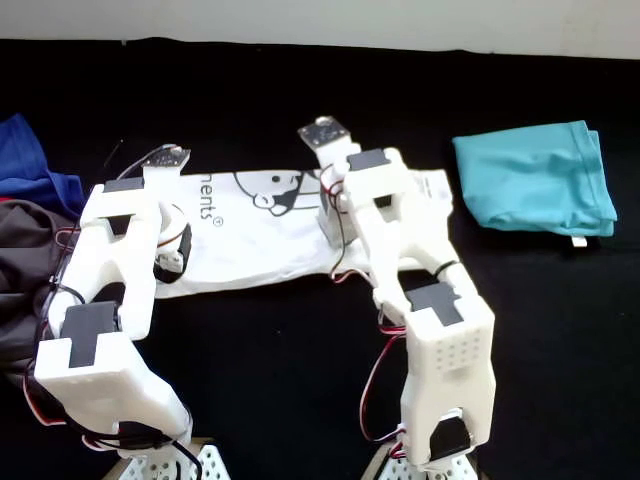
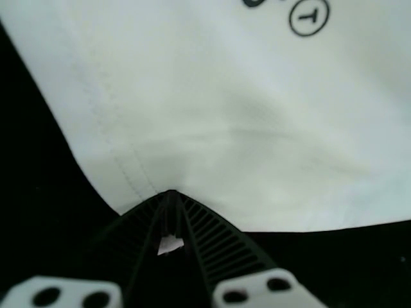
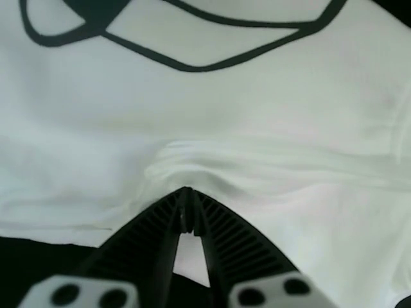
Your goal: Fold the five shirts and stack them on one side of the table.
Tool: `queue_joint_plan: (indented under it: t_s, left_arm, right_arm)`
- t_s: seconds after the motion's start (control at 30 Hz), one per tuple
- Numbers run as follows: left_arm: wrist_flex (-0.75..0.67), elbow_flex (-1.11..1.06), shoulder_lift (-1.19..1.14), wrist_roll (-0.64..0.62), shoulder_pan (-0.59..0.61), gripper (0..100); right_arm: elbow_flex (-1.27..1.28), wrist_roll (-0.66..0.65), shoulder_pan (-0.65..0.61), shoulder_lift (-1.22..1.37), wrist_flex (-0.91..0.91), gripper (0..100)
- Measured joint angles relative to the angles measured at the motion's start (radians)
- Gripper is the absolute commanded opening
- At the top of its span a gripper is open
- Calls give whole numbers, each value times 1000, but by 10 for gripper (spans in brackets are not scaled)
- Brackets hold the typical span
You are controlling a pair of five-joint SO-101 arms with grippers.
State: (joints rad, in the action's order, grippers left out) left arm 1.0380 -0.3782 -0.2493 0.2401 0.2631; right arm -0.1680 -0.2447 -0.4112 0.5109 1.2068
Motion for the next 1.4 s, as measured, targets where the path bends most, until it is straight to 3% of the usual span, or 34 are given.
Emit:
queue_joint_plan:
  t_s: [0.33,0.6,0.93,1.4]
  left_arm:
    - [0,0,0,0,0,9]
    - [0,0,0,0,0,9]
    - [0,0,0,0,0,9]
    - [0,0,0,0,0,9]
  right_arm:
    - [0,3,-6,0,-28,7]
    - [-15,118,-37,0,-40,7]
    - [-35,127,-48,0,-49,7]
    - [-89,83,199,-180,255,7]
